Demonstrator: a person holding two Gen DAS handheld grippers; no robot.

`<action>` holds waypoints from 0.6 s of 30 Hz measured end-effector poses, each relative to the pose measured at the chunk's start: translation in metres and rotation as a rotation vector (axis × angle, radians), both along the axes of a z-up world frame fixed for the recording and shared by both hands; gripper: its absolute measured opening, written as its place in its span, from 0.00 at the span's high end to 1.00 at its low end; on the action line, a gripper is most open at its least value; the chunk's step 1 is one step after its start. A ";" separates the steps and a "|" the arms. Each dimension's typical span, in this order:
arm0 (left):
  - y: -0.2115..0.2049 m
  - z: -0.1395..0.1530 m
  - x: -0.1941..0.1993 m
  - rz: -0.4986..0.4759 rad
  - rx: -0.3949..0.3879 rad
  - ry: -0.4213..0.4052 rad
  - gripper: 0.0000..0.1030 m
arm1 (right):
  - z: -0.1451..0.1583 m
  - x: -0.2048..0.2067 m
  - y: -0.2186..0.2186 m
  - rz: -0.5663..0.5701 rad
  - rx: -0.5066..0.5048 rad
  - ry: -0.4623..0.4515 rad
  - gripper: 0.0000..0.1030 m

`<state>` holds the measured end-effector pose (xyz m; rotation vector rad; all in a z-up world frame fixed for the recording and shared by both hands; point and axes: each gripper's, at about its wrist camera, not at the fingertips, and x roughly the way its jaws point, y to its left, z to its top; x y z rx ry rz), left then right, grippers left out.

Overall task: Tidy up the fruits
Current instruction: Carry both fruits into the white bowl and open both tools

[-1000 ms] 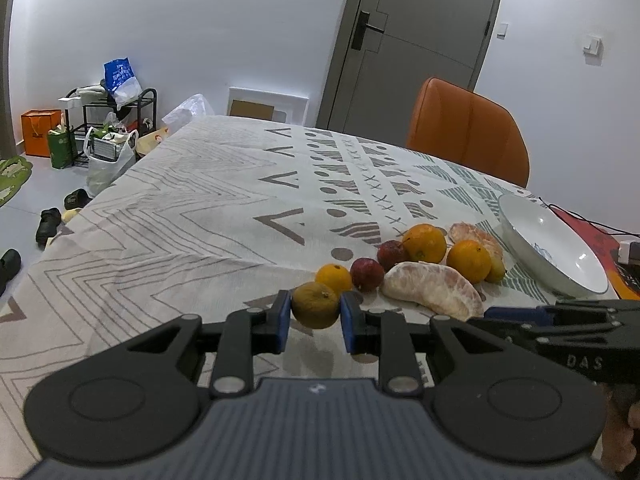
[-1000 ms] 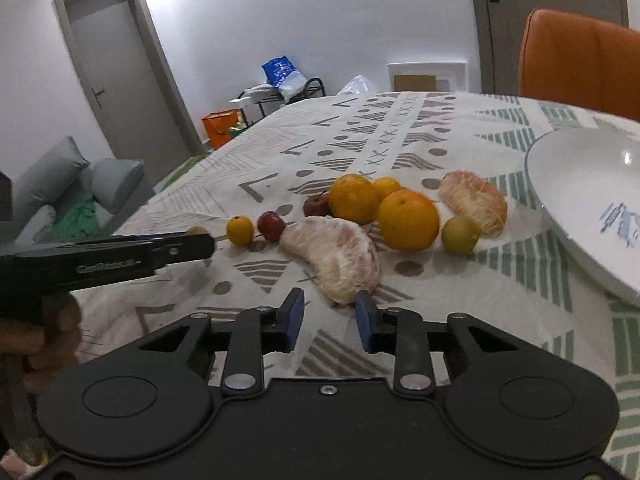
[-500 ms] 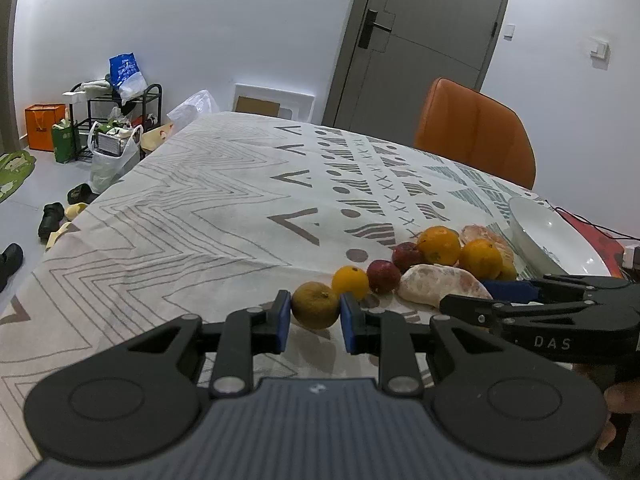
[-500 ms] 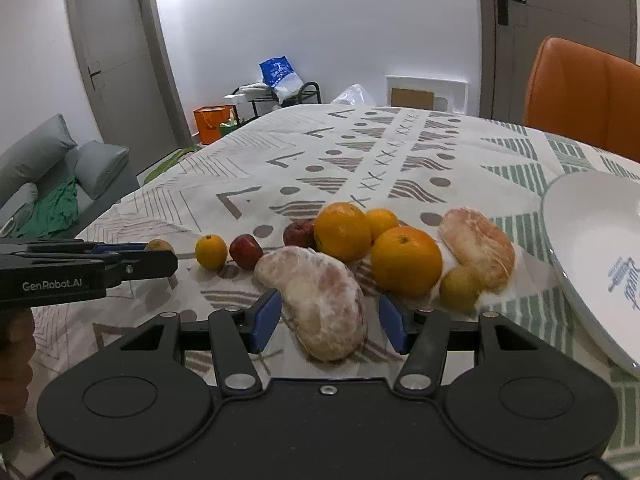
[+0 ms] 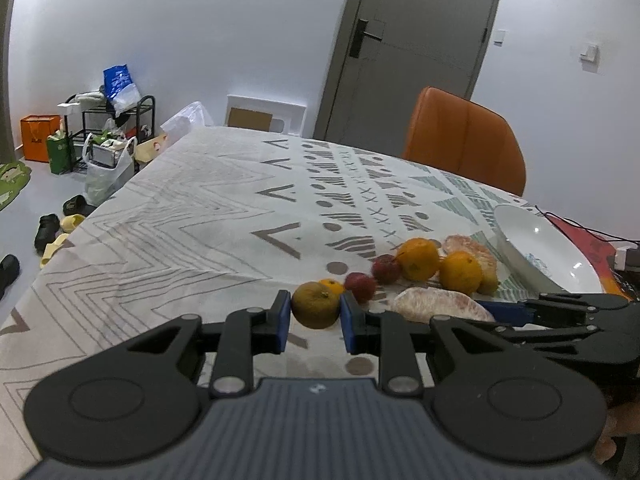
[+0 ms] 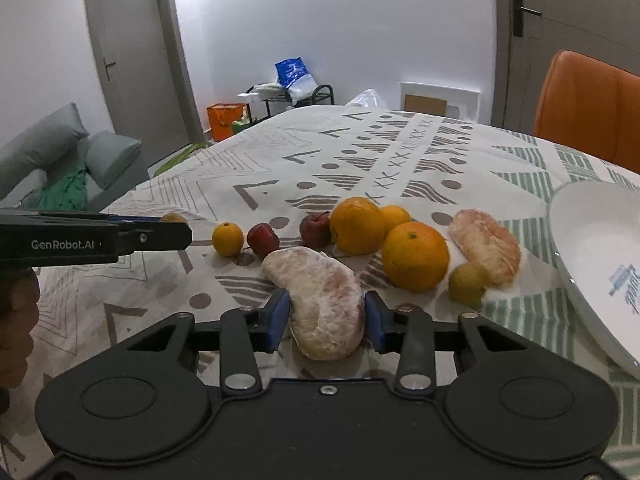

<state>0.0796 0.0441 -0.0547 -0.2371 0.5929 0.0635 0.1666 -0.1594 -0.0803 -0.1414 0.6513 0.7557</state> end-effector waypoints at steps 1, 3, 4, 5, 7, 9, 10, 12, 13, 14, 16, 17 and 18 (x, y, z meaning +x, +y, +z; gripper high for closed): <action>-0.003 0.002 0.000 -0.008 0.003 -0.004 0.76 | 0.001 -0.001 -0.004 -0.008 0.011 0.001 0.63; -0.010 0.005 0.001 -0.024 0.008 -0.011 0.76 | 0.006 -0.004 -0.013 -0.027 0.040 -0.001 0.64; -0.013 0.007 0.001 -0.032 0.011 -0.015 0.76 | 0.009 -0.005 -0.018 -0.037 0.052 -0.005 0.64; -0.017 0.009 0.002 -0.041 0.014 -0.020 0.76 | 0.012 -0.007 -0.023 -0.047 0.064 -0.008 0.64; -0.025 0.012 0.004 -0.058 0.015 -0.029 0.76 | 0.017 -0.010 -0.033 -0.065 0.089 -0.021 0.64; -0.033 0.015 0.006 -0.075 0.018 -0.038 0.76 | 0.021 -0.011 -0.042 -0.081 0.106 -0.029 0.64; -0.037 0.016 0.007 -0.083 0.021 -0.041 0.76 | 0.023 -0.012 -0.046 -0.090 0.115 -0.034 0.64; -0.046 0.018 0.009 -0.101 0.025 -0.045 0.76 | 0.028 -0.014 -0.057 -0.107 0.134 -0.047 0.64; -0.051 0.019 0.010 -0.111 0.028 -0.048 0.76 | 0.030 -0.014 -0.062 -0.115 0.143 -0.050 0.64; -0.055 0.020 0.011 -0.121 0.032 -0.051 0.76 | 0.031 -0.014 -0.066 -0.122 0.150 -0.053 0.64; -0.063 0.022 0.014 -0.136 0.037 -0.055 0.76 | 0.034 -0.015 -0.076 -0.139 0.163 -0.064 0.64; -0.067 0.023 0.016 -0.145 0.039 -0.057 0.76 | 0.036 -0.016 -0.081 -0.149 0.169 -0.069 0.64; -0.071 0.024 0.018 -0.152 0.041 -0.059 0.76 | 0.037 -0.016 -0.085 -0.158 0.174 -0.072 0.64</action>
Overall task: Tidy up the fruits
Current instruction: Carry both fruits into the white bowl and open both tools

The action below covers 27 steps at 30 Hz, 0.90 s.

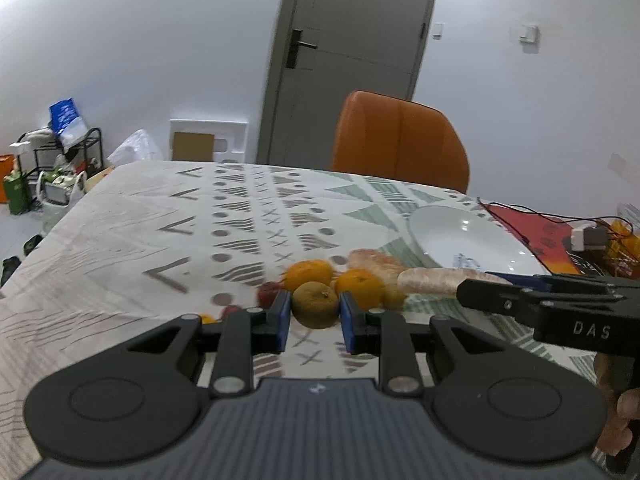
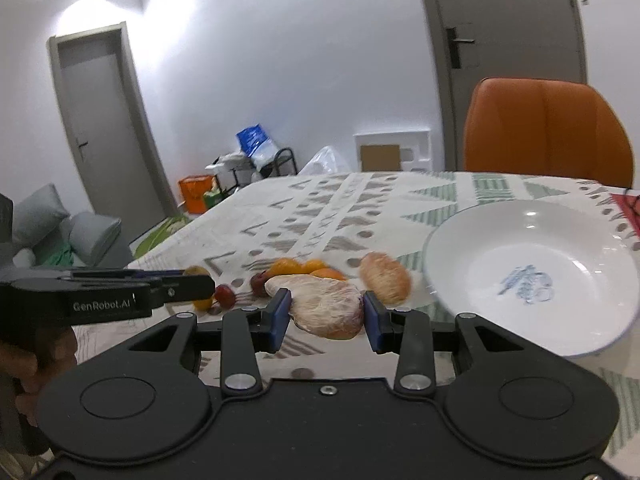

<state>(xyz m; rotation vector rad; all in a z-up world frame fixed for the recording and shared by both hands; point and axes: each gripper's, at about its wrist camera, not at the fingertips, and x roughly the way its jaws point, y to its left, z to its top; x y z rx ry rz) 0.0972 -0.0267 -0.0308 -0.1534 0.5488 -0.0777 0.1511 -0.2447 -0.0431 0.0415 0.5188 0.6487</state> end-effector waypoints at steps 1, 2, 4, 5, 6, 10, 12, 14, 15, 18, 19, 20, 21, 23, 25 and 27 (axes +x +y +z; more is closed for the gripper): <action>-0.004 0.001 0.002 -0.008 0.003 -0.002 0.76 | 0.001 0.000 -0.005 -0.011 0.005 -0.004 0.64; -0.008 0.001 0.004 -0.016 0.004 -0.003 0.76 | 0.002 0.000 -0.009 -0.021 0.007 -0.007 0.64; -0.014 0.001 0.007 -0.030 0.006 -0.004 0.76 | 0.003 0.000 -0.017 -0.042 0.011 -0.016 0.64; -0.018 0.001 0.010 -0.039 0.006 -0.004 0.76 | 0.003 0.000 -0.021 -0.052 0.014 -0.019 0.64; -0.021 0.001 0.012 -0.044 0.006 -0.003 0.76 | 0.004 0.000 -0.025 -0.065 0.017 -0.023 0.64; -0.034 0.000 0.021 -0.064 0.012 -0.002 0.76 | 0.004 0.001 -0.040 -0.117 0.023 -0.036 0.64; -0.041 0.000 0.026 -0.077 0.018 0.002 0.76 | 0.005 0.002 -0.049 -0.144 0.029 -0.043 0.64; -0.049 -0.001 0.031 -0.088 0.025 0.006 0.76 | 0.005 0.002 -0.057 -0.169 0.033 -0.052 0.64; -0.053 -0.001 0.032 -0.093 0.028 0.006 0.76 | 0.004 0.003 -0.060 -0.180 0.033 -0.055 0.64; -0.062 -0.001 0.037 -0.107 0.033 0.010 0.76 | 0.002 0.005 -0.071 -0.209 0.036 -0.059 0.64; -0.065 -0.002 0.039 -0.111 0.036 0.010 0.76 | 0.001 0.006 -0.074 -0.221 0.034 -0.060 0.64; -0.069 -0.002 0.041 -0.116 0.040 0.012 0.76 | -0.001 0.007 -0.078 -0.234 0.031 -0.061 0.64; -0.072 -0.002 0.042 -0.120 0.042 0.013 0.76 | -0.002 0.008 -0.081 -0.244 0.030 -0.061 0.64; -0.077 -0.002 0.046 -0.128 0.045 0.016 0.76 | -0.003 0.008 -0.089 -0.259 0.033 -0.063 0.64; -0.083 -0.003 0.050 -0.136 0.050 0.018 0.76 | -0.003 0.009 -0.095 -0.277 0.034 -0.065 0.64; -0.089 -0.004 0.054 -0.143 0.051 0.021 0.76 | -0.004 0.010 -0.099 -0.291 0.029 -0.069 0.64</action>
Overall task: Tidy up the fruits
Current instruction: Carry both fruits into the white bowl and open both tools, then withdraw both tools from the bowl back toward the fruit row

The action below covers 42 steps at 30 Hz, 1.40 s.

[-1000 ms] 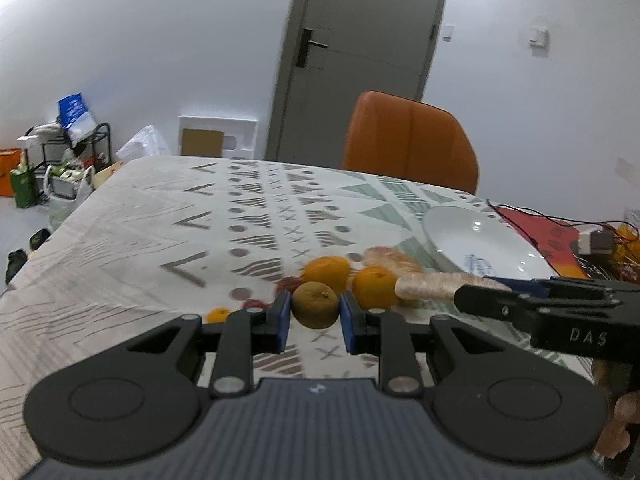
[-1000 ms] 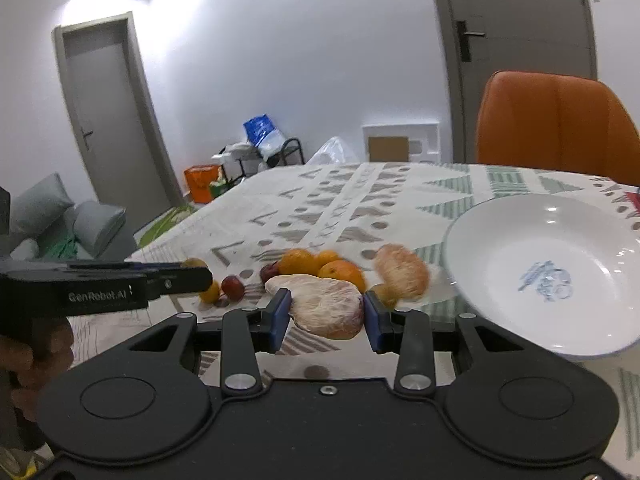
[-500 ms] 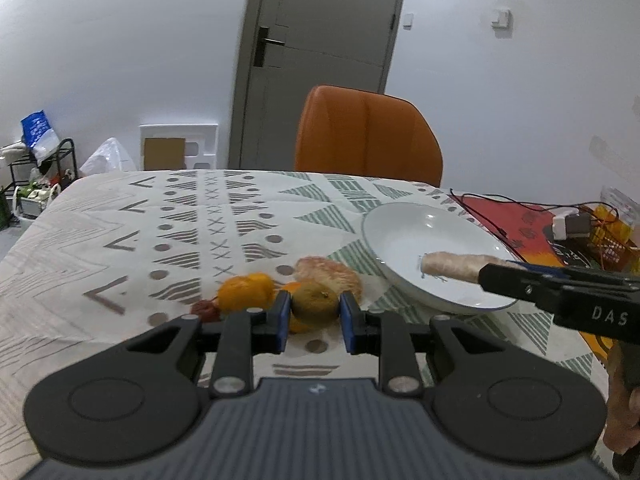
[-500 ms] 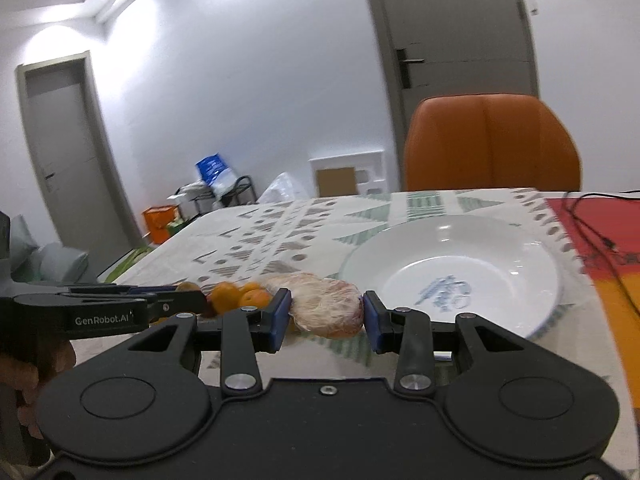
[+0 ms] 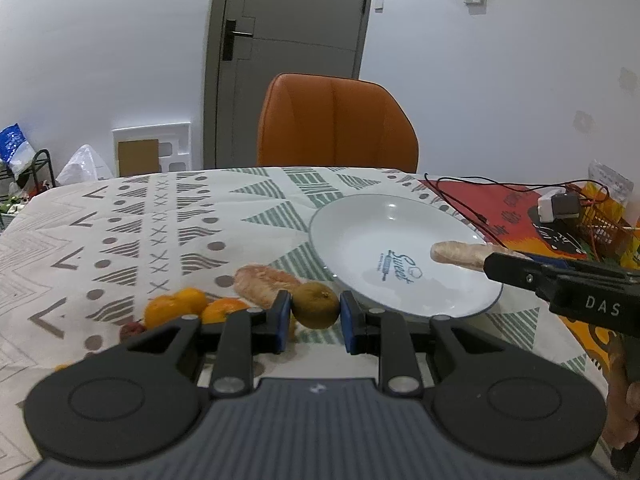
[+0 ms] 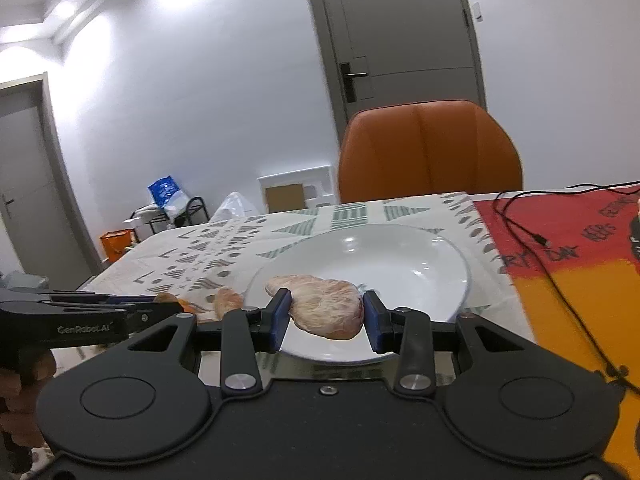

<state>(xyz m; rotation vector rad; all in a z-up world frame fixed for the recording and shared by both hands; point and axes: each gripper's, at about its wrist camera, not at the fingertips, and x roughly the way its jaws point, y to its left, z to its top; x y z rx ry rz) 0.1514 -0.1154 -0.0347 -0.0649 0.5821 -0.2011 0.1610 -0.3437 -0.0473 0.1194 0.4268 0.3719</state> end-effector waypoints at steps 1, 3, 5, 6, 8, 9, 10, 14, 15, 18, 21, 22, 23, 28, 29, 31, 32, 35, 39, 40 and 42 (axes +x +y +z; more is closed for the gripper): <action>-0.002 0.000 0.002 -0.002 0.000 0.001 0.76 | -0.001 0.000 -0.002 -0.006 -0.002 -0.002 0.64; -0.007 -0.001 0.005 -0.007 0.002 0.001 0.76 | -0.003 0.002 -0.004 -0.016 -0.006 -0.003 0.64; -0.012 -0.002 0.010 -0.013 0.005 0.004 0.76 | -0.005 0.006 -0.006 -0.025 -0.004 0.002 0.64; -0.015 -0.002 0.012 -0.018 0.007 0.004 0.76 | -0.007 0.007 -0.007 -0.027 -0.001 0.006 0.64; -0.020 -0.003 0.015 -0.025 0.012 0.006 0.76 | -0.008 0.010 -0.010 -0.032 0.008 0.009 0.64; -0.023 -0.003 0.017 -0.029 0.014 0.008 0.76 | -0.009 0.010 -0.012 -0.035 0.011 0.007 0.64; -0.025 -0.004 0.019 -0.033 0.016 0.009 0.76 | -0.009 0.010 -0.013 -0.038 0.012 0.004 0.64; -0.033 -0.007 0.027 -0.041 0.017 0.018 0.76 | -0.011 0.013 -0.016 -0.052 0.003 0.013 0.63; -0.035 -0.007 0.029 -0.042 0.016 0.020 0.76 | -0.011 0.014 -0.017 -0.056 0.004 0.017 0.63; -0.038 -0.008 0.032 -0.048 0.015 0.019 0.76 | -0.010 0.012 -0.022 -0.058 0.018 0.016 0.62; -0.041 -0.009 0.037 -0.054 0.016 0.022 0.76 | -0.006 0.010 -0.026 -0.063 0.029 0.004 0.62; -0.042 -0.010 0.038 -0.057 0.015 0.024 0.76 | -0.005 0.010 -0.027 -0.066 0.029 0.002 0.62; -0.043 -0.009 0.039 -0.061 0.013 0.027 0.76 | -0.004 0.009 -0.028 -0.068 0.032 0.000 0.62; -0.044 -0.005 0.041 -0.058 0.005 0.023 0.71 | -0.003 0.005 -0.032 -0.066 0.057 0.008 0.61; -0.043 -0.004 0.040 -0.057 0.000 0.025 0.70 | -0.003 0.004 -0.032 -0.065 0.055 0.010 0.60; -0.039 -0.003 0.038 -0.045 -0.002 0.030 0.68 | -0.004 0.004 -0.031 -0.063 0.053 0.014 0.60; -0.036 -0.002 0.037 -0.037 0.001 0.031 0.65 | -0.005 0.004 -0.030 -0.060 0.056 0.019 0.60; -0.026 -0.001 0.032 -0.018 0.004 0.033 0.50 | -0.006 0.004 -0.027 -0.051 0.063 0.034 0.57; -0.010 0.003 0.024 0.026 0.006 0.029 0.34 | -0.006 0.003 -0.021 -0.048 0.070 0.037 0.46; -0.005 0.004 0.021 0.040 0.007 0.026 0.29 | -0.006 0.003 -0.020 -0.047 0.071 0.036 0.43; 0.004 0.007 0.015 0.054 -0.002 0.009 0.24 | -0.004 0.001 -0.017 -0.044 0.074 0.033 0.29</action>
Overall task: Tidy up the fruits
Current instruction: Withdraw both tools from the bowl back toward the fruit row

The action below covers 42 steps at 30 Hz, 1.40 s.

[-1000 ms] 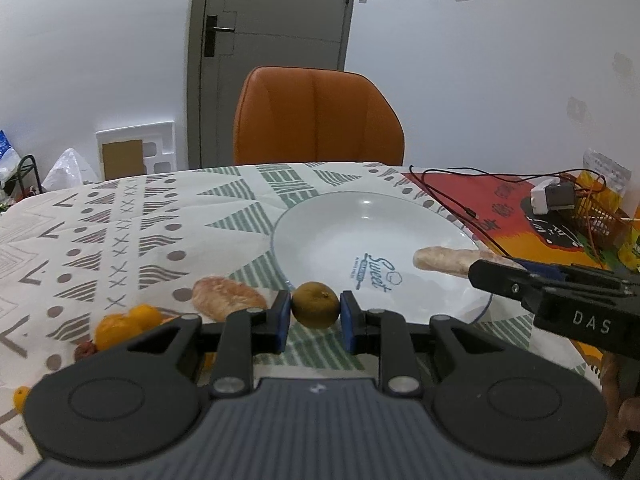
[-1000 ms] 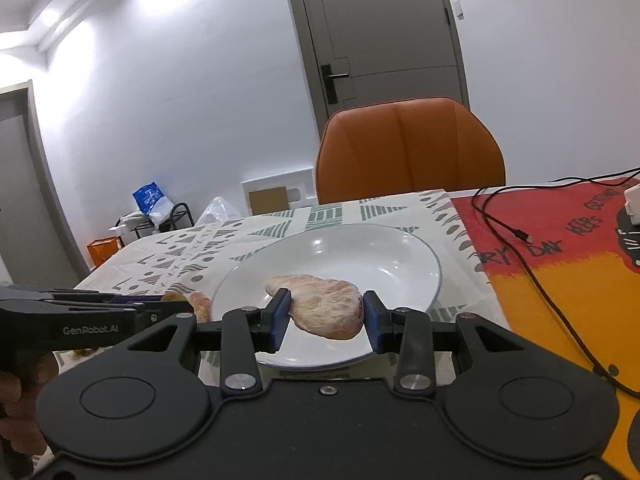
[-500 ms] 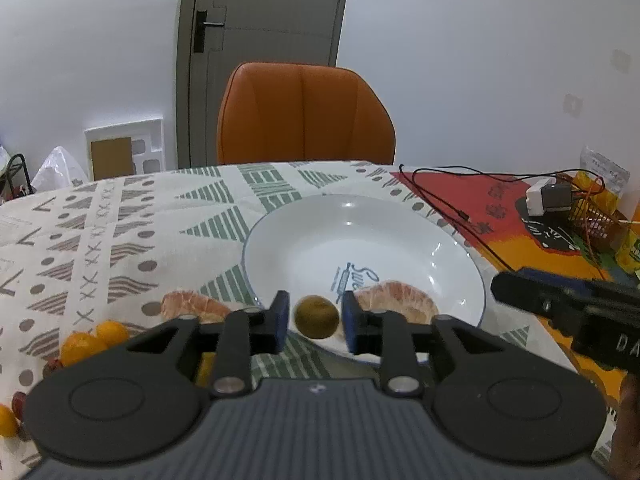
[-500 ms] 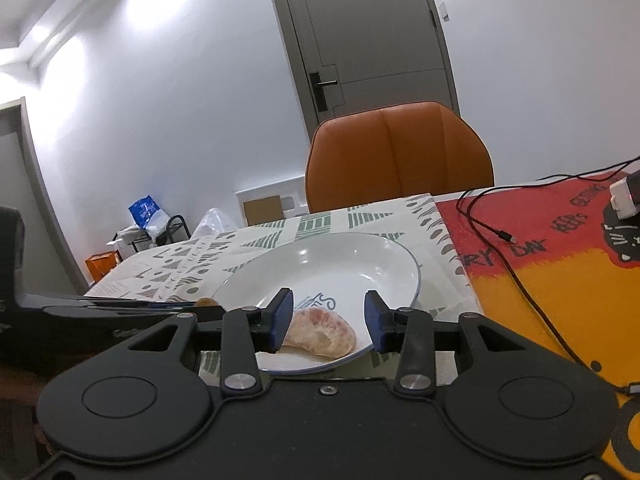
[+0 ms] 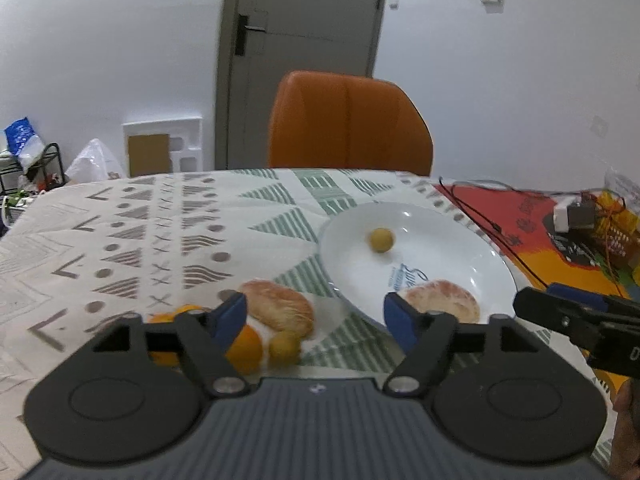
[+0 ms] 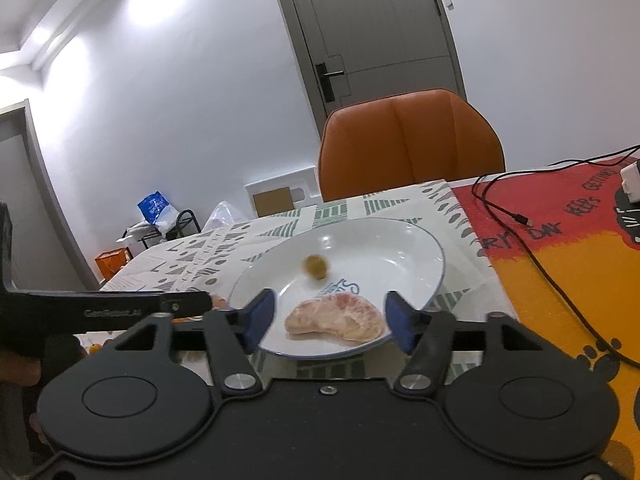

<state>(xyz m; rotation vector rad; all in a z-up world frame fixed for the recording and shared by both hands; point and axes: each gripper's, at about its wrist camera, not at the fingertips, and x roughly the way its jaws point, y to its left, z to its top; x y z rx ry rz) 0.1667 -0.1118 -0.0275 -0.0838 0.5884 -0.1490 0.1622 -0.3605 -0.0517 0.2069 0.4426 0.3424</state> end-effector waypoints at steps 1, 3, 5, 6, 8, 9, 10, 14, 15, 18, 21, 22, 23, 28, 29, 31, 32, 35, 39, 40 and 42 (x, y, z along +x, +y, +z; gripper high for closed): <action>0.004 0.001 -0.003 0.006 -0.003 -0.007 0.20 | 0.001 -0.001 0.002 0.001 -0.001 -0.003 0.24; 0.012 0.004 -0.008 0.026 -0.004 -0.012 0.15 | 0.003 -0.003 0.006 -0.006 -0.004 -0.013 0.09; 0.020 0.006 -0.012 0.036 -0.017 -0.009 0.11 | 0.005 -0.004 0.009 -0.008 0.008 -0.028 0.02; 0.025 0.007 -0.014 0.046 -0.029 -0.011 0.09 | 0.006 -0.005 0.010 -0.005 0.017 -0.030 0.00; 0.034 0.011 -0.021 0.060 -0.041 -0.026 0.07 | 0.008 -0.004 0.013 0.000 0.032 -0.022 0.00; 0.038 0.012 -0.024 0.066 -0.042 -0.036 0.06 | 0.008 -0.004 0.016 -0.001 0.029 -0.015 0.00; 0.042 0.013 -0.027 0.072 -0.043 -0.042 0.04 | 0.008 -0.004 0.018 -0.004 0.022 -0.014 0.00; 0.057 0.018 -0.037 0.088 -0.046 -0.049 0.04 | 0.009 -0.007 0.028 -0.006 0.009 -0.015 0.00; 0.060 0.018 -0.039 0.091 -0.043 -0.046 0.04 | 0.010 -0.009 0.030 0.004 0.013 -0.014 0.00; 0.070 0.018 -0.048 0.092 -0.040 -0.047 0.04 | 0.012 -0.012 0.038 0.043 0.015 -0.007 0.00; 0.079 0.016 -0.056 0.105 -0.031 -0.042 0.04 | 0.014 -0.016 0.048 0.047 -0.013 -0.017 0.00; 0.082 0.015 -0.058 0.109 -0.033 -0.038 0.04 | 0.015 -0.016 0.051 0.051 -0.023 -0.018 0.00; 0.085 0.014 -0.059 0.113 -0.036 -0.033 0.04 | 0.015 -0.017 0.054 0.057 -0.028 -0.019 0.00; 0.097 0.009 -0.066 0.125 -0.040 -0.024 0.04 | 0.016 -0.018 0.064 0.080 -0.020 -0.002 0.00; 0.099 0.008 -0.067 0.124 -0.042 -0.021 0.04 | 0.016 -0.017 0.067 0.084 -0.025 0.002 0.00; 0.103 0.005 -0.071 0.127 -0.041 -0.018 0.04 | 0.016 -0.018 0.072 0.092 -0.038 0.004 0.00; 0.105 0.005 -0.072 0.130 -0.042 -0.016 0.04 | 0.016 -0.018 0.075 0.098 -0.043 0.004 0.00; 0.114 0.003 -0.075 0.139 -0.055 -0.013 0.04 | 0.016 -0.019 0.082 0.113 -0.052 0.009 0.00; 0.123 0.000 -0.079 0.156 -0.065 -0.011 0.05 | 0.016 -0.022 0.091 0.132 -0.064 0.020 0.00; 0.125 -0.001 -0.080 0.159 -0.065 -0.010 0.05 | 0.016 -0.022 0.093 0.136 -0.069 0.022 0.00; 0.129 -0.003 -0.082 0.167 -0.067 -0.007 0.06 | 0.015 -0.023 0.098 0.150 -0.076 0.024 0.00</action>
